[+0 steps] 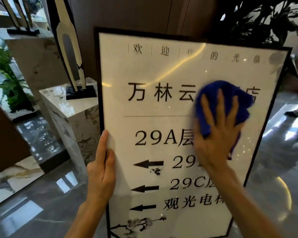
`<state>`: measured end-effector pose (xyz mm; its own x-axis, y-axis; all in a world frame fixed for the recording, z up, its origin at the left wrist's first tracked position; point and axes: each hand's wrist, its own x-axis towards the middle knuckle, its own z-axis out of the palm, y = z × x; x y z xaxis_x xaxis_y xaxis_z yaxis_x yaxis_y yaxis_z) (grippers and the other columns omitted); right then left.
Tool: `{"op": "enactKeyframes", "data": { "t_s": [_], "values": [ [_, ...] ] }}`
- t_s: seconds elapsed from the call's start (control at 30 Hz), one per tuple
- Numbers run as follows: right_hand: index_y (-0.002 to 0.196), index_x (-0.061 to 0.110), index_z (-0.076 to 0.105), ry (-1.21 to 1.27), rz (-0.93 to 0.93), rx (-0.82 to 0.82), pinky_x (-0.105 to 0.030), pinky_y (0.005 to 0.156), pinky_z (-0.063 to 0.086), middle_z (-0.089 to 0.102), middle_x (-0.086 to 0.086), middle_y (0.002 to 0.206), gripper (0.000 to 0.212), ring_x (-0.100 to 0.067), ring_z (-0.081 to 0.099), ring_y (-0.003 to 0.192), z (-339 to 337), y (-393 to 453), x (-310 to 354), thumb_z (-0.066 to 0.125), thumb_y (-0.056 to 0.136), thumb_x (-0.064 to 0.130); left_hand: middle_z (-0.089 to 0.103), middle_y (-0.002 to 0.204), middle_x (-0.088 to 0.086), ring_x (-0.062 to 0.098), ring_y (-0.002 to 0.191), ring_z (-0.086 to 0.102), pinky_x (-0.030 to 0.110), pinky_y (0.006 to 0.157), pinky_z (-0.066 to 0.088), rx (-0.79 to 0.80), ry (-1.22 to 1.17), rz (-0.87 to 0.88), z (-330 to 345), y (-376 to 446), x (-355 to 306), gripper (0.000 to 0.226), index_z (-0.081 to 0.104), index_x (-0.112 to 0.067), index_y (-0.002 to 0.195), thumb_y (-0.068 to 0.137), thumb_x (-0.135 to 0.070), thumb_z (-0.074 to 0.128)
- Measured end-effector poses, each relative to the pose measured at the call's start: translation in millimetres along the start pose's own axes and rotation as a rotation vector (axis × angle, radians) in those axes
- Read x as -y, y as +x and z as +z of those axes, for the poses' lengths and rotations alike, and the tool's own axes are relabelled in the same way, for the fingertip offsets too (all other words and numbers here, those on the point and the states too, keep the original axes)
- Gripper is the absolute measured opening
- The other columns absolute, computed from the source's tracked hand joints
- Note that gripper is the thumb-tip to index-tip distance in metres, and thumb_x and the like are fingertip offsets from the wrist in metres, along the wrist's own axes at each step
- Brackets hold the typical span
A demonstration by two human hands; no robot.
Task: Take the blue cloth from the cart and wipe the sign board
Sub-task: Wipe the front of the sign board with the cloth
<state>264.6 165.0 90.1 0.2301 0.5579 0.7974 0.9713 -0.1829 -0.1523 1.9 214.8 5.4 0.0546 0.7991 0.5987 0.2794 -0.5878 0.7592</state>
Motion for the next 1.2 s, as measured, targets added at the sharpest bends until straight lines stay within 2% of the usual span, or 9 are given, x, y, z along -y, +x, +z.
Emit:
{"op": "enactKeyframes", "data": {
  "t_s": [0.17, 0.3, 0.37, 0.5, 0.63, 0.73, 0.87, 1.03, 1.2],
  "values": [
    [0.154, 0.04, 0.018, -0.013, -0.366, 0.156, -0.067, 0.115, -0.006, 0.008, 0.008, 0.166, 0.065, -0.035, 0.005, 0.152, 26.4, -73.7, 59.1, 0.038, 0.094, 0.054, 0.035, 0.049, -0.012, -0.002, 0.038, 0.041, 0.003, 0.038, 0.029, -0.001, -0.043, 0.024, -0.4, -3.7, -0.2, 0.055, 0.02, -0.061, 0.143, 0.099, -0.031, 0.03],
    [0.152, 0.043, 0.024, -0.061, -0.689, 0.363, -0.062, 0.117, -0.007, 0.008, 0.013, 0.165, 0.081, -0.026, 0.007, 0.153, 23.9, -136.6, 48.9, 0.06, 0.08, 0.05, 0.05, 0.05, -0.008, -0.002, 0.037, 0.04, 0.003, 0.039, 0.028, 0.012, -0.048, 0.035, -2.2, -5.6, -0.1, 0.054, 0.019, -0.06, 0.144, 0.099, -0.031, 0.03],
    [0.151, 0.043, 0.025, -0.092, -0.769, 0.438, -0.056, 0.12, -0.008, 0.009, 0.015, 0.165, 0.08, -0.019, 0.008, 0.153, 18.8, -151.2, 33.0, 0.061, 0.081, 0.052, 0.043, 0.046, -0.008, -0.001, 0.037, 0.04, 0.003, 0.039, 0.028, 0.013, -0.049, 0.028, -1.8, -7.4, -1.0, 0.054, 0.021, -0.06, 0.144, 0.099, -0.032, 0.031],
    [0.154, 0.041, 0.01, -0.117, -0.703, 0.427, -0.054, 0.122, 0.001, 0.008, 0.013, 0.165, 0.078, -0.016, 0.006, 0.153, 5.9, -127.4, -8.6, 0.05, 0.088, 0.051, 0.035, 0.049, -0.011, 0.0, 0.037, 0.04, 0.004, 0.038, 0.028, 0.018, -0.036, 0.005, -2.3, -7.3, 1.0, 0.051, 0.023, -0.061, 0.143, 0.099, -0.036, 0.031],
    [0.156, 0.03, 0.013, -0.077, -0.312, 0.287, -0.066, 0.115, 0.016, 0.008, 0.006, 0.165, 0.062, -0.025, 0.006, 0.153, -20.1, -78.9, -66.4, 0.034, 0.099, 0.041, 0.035, 0.049, -0.01, 0.001, 0.037, 0.038, 0.007, 0.037, 0.028, 0.043, -0.009, -0.012, -2.3, -18.7, 5.4, 0.049, 0.025, -0.061, 0.142, 0.099, -0.038, 0.032],
    [0.155, 0.024, 0.018, 0.035, -0.006, 0.211, -0.064, 0.118, 0.008, 0.006, 0.002, 0.166, 0.058, -0.022, -0.001, 0.153, -33.4, -49.3, -93.4, 0.027, 0.101, 0.043, 0.036, 0.047, -0.01, -0.001, 0.037, 0.039, 0.005, 0.038, 0.027, 0.056, -0.003, -0.049, -1.7, -33.2, 9.1, 0.048, 0.028, -0.063, 0.139, 0.098, -0.039, 0.033],
    [0.154, 0.026, 0.022, 0.061, 0.161, 0.088, -0.069, 0.116, 0.005, 0.014, -0.008, 0.165, 0.057, -0.035, 0.002, 0.152, -21.0, -39.3, -64.4, 0.031, 0.1, 0.042, 0.035, 0.047, -0.01, 0.0, 0.035, 0.036, 0.01, 0.034, 0.026, 0.063, 0.016, -0.063, 0.2, -38.4, 14.2, 0.05, 0.026, -0.062, 0.141, 0.098, -0.038, 0.031],
    [0.154, 0.039, 0.018, 0.005, -0.024, 0.062, -0.069, 0.116, -0.002, 0.009, 0.006, 0.165, 0.058, -0.039, 0.004, 0.151, 18.6, -70.8, 31.0, 0.031, 0.099, 0.052, 0.034, 0.046, -0.009, 0.001, 0.034, 0.035, 0.013, 0.032, 0.026, 0.045, 0.008, -0.04, 1.7, -39.3, 17.0, 0.05, 0.024, -0.062, 0.142, 0.099, -0.037, 0.029],
    [0.154, 0.042, 0.018, -0.038, -0.438, 0.267, -0.068, 0.112, -0.011, 0.006, 0.011, 0.166, 0.082, -0.034, 0.003, 0.153, 38.7, -146.9, 88.2, 0.052, 0.08, 0.054, 0.038, 0.044, -0.006, -0.004, 0.036, 0.039, 0.003, 0.038, 0.029, 0.031, -0.033, -0.009, -0.2, -41.8, 18.4, 0.05, 0.026, -0.062, 0.141, 0.099, -0.034, 0.03]
  ]
}}
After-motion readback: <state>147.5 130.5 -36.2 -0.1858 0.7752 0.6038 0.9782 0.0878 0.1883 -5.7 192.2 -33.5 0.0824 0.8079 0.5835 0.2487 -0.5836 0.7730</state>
